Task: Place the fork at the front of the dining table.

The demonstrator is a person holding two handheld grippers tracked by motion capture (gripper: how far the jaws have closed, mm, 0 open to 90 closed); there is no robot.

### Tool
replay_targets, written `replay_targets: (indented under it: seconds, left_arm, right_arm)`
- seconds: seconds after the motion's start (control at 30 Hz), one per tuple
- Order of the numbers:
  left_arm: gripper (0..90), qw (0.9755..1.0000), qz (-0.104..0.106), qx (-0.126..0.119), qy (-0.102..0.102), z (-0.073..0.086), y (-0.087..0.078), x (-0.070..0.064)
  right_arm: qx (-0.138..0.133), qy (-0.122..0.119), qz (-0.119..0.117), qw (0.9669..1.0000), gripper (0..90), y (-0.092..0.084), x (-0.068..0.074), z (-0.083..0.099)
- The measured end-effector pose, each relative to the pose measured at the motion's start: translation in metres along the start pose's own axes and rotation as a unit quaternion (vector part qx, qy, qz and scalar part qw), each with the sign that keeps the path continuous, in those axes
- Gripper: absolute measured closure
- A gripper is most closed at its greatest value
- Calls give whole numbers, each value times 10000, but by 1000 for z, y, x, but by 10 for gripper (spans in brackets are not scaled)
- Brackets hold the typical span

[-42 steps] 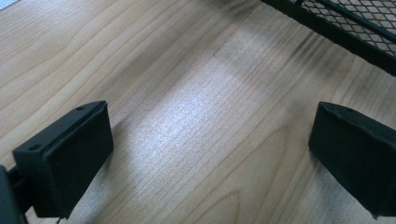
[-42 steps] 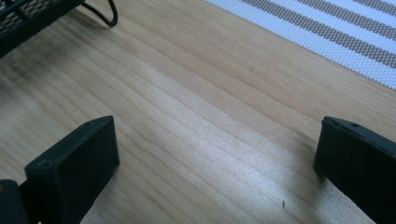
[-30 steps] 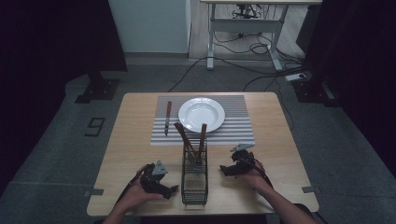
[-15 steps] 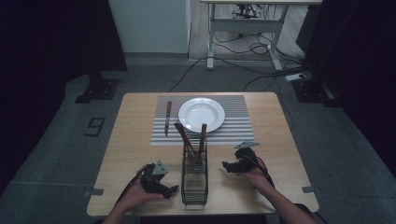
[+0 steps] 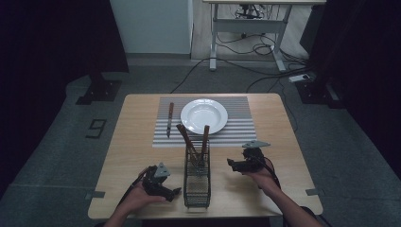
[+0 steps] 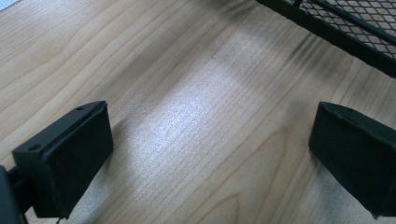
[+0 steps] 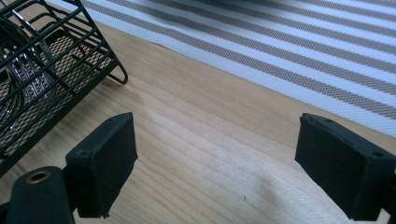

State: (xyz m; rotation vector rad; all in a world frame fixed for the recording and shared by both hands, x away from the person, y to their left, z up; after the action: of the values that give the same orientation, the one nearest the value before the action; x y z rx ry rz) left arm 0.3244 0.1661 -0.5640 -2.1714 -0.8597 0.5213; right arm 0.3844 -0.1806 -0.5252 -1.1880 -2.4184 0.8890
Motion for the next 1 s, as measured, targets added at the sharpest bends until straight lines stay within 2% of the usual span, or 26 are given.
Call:
replay_targets:
  seconds: [0.37,0.67,0.8,1.0]
  left_arm:
    - [0,10000,-6,6,4,0,0,0]
    - [0,10000,-12,4,-5,0,0,0]
    - [0,10000,-10,2,-7,0,0,0]
    - [0,10000,-9,8,-2,0,0,0]
  right_arm:
    - [-177,-84,22,9998,139,-11,-1,-10]
    - [-608,-153,-42,9980,149,-38,-2,-36]
    - [-730,-144,-2,9972,149,-45,-4,-45]
    - [-858,-139,-71,9962,151,-53,-3,-57]
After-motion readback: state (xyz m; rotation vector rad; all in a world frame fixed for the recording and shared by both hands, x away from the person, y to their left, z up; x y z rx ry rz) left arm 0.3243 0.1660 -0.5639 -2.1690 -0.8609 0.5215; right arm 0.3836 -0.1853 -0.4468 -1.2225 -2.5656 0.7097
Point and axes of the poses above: each handheld gripper's, and its own axes: y roughly forward along the jaws, z roughly out of its underside, x roughly to its left, the point moved 2 cm from there along y, roughly forward along the jaws, and after that the axes turned 8 degrees about -y, right-handed, at the moved point
